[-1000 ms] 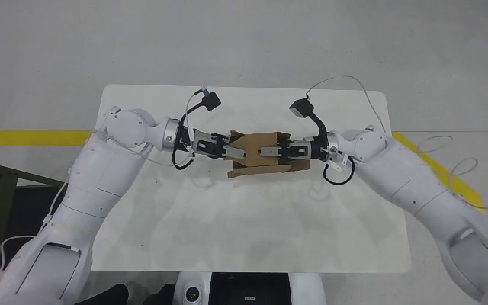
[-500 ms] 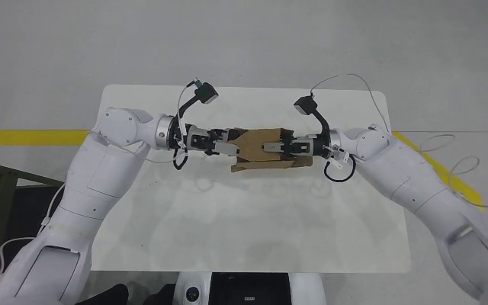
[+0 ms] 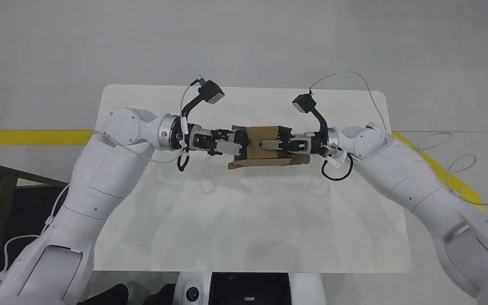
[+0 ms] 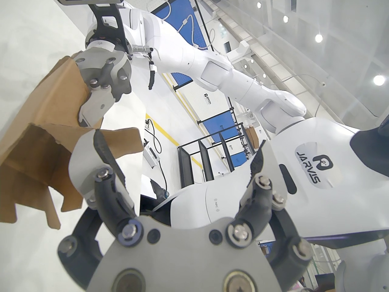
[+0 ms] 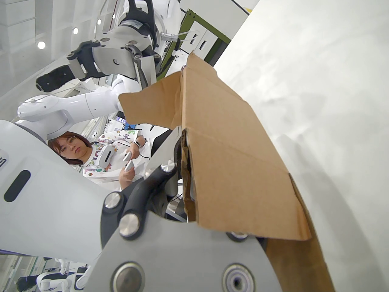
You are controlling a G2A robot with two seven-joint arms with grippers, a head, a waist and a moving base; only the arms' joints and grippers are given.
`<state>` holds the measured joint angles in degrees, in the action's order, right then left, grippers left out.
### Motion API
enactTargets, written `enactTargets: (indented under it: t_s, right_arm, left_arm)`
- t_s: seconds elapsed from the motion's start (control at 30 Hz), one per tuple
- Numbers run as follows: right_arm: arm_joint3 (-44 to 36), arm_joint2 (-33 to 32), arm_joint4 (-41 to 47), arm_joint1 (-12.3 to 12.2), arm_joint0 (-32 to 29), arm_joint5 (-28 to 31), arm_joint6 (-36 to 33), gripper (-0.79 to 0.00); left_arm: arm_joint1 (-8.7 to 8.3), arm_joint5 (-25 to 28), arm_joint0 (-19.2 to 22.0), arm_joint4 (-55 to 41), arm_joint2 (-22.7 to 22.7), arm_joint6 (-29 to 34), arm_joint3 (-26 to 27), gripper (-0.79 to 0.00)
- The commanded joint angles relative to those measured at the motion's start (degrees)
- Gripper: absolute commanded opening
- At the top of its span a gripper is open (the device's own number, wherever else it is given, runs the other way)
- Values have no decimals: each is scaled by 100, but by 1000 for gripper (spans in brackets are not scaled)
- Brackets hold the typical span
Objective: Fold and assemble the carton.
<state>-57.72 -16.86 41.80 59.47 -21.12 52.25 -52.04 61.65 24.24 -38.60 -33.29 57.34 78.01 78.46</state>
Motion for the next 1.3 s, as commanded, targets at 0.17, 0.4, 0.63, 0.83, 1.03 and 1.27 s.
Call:
enactTargets:
  t_s: [0.17, 0.4, 0.63, 0.83, 1.03, 1.27]
  right_arm:
    - [-81, 19, -92, 25, 18, 12, 12, -785]
    - [-142, 20, -167, 31, 42, 36, 36, -785]
    - [-185, 31, -215, 39, 51, 33, 33, -785]
    - [-119, 15, -190, 33, 52, 47, 47, -785]
    - [29, -80, -146, -40, 43, 115, 115, -785]
    - [-22, -165, -142, -139, 9, 135, 135, -785]
  left_arm:
    - [47, 12, 85, 89, -126, 22, 0, 0]
    - [74, 82, 157, 436, -233, 6, 16, 0]
    - [87, 138, 182, 621, -274, -21, 45, 0]
    - [83, 170, 174, 643, -232, -54, 72, 0]
    - [46, 171, 105, 617, -82, -57, 25, 0]
    - [5, 132, 38, 729, 62, -156, -145, 0]
